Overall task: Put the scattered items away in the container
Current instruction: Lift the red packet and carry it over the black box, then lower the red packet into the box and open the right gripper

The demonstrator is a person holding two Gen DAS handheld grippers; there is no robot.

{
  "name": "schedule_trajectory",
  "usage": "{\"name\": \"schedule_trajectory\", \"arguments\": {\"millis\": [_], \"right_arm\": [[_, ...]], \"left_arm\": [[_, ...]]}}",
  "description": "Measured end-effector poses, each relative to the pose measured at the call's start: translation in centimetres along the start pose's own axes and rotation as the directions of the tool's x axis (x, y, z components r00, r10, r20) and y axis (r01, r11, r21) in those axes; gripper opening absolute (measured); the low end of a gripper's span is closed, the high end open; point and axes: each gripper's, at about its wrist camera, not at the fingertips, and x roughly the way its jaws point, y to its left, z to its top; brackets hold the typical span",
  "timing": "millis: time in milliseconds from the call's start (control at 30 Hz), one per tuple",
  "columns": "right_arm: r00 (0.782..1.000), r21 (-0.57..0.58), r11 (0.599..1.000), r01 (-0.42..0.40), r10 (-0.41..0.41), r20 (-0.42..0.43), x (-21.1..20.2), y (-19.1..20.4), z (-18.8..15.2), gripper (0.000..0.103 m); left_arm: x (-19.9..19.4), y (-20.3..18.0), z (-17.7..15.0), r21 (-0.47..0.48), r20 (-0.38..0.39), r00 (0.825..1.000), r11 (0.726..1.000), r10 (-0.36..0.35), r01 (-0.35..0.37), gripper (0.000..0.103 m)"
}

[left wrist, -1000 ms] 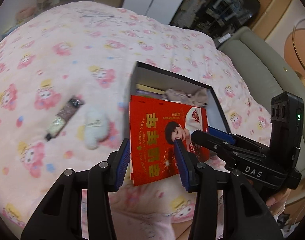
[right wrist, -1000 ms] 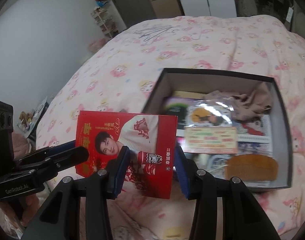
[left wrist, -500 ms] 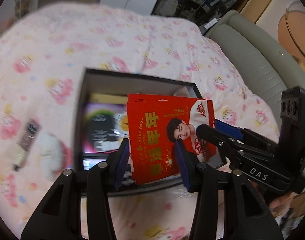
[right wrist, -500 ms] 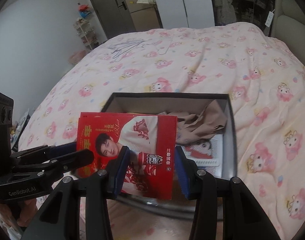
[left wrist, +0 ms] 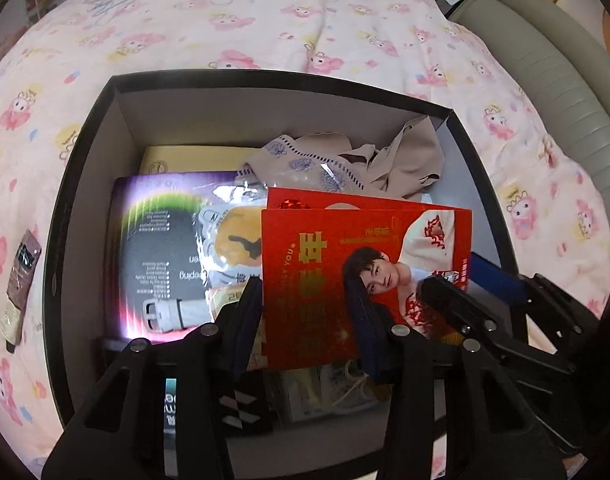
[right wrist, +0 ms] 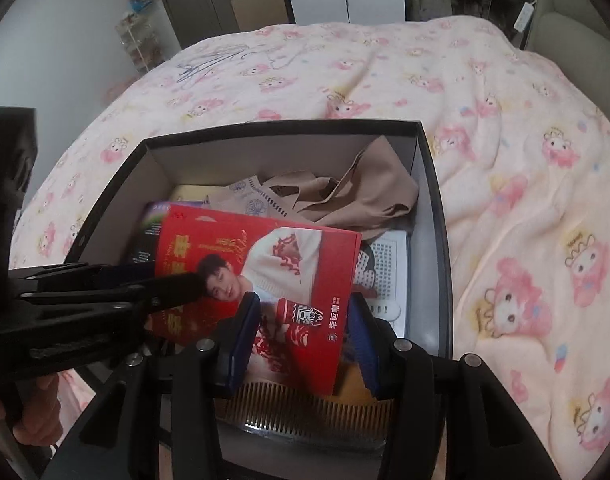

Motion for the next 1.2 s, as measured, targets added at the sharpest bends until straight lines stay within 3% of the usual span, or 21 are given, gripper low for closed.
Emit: {"name": "schedule_trajectory", "arguments": {"millis": [200, 333, 467, 633, 767, 967, 1100, 1200], "right_arm": [[1.0, 0.031, 0.999, 0.013, -0.013, 0.003, 0.7, -1.1, 1.0, 0.041], [1.0, 0.063, 0.998, 0.002, -0.004, 0.029, -0.1, -1.6, 1.4, 0.041], [0.999, 0.014, 0.999, -0.036, 0.036, -0.04, -0.6, -0.9, 0.6, 0.041], [0.994, -0.073, 0.996, -0.042, 0.034, -0.108, -0.3, 0.8, -0.8, 0.041], [0.991, -0.077, 0.997, -0.03, 0.02, -0.129, 0.5, 0.9, -0.8, 0.042], [0.989, -0.057, 0.998, -0.04, 0.032, -0.144, 1.7, 0.6, -0.5, 0.041], [0.993, -0.053, 0.998, -0.028, 0.022, -0.12, 2.2, 0.7, 0.3, 0.041], [0.991, 0.006, 0.996, -0.084, 0.084, -0.106, 2.1, -0.1, 1.2, 0.041]], "left_arm": [[-0.1, 0.5, -0.2, -0.006, -0.035, 0.999, 1.0, 0.027, -0.027, 0.043], [-1.0, 1.1, -1.3, -0.01, -0.041, 0.999, 1.0, -0.006, 0.006, 0.043], [-1.9, 0.9, -2.8, 0.023, -0.078, 0.996, 0.999, -0.044, 0.046, 0.043], [-2.0, 0.4, -4.1, 0.109, -0.114, 0.993, 0.994, 0.035, -0.022, 0.042], [-0.8, 0.3, -4.2, 0.134, -0.141, 0.986, 0.989, 0.087, -0.068, 0.038], [-0.8, 0.6, -3.2, 0.116, -0.11, 0.985, 0.986, 0.131, -0.118, 0.034], [-1.9, 1.5, -3.2, 0.084, -0.086, 0.992, 0.993, 0.092, -0.085, 0.034], [-2.5, 2.5, -3.4, 0.061, -0.067, 0.996, 0.997, 0.057, -0.053, 0.034]]}}
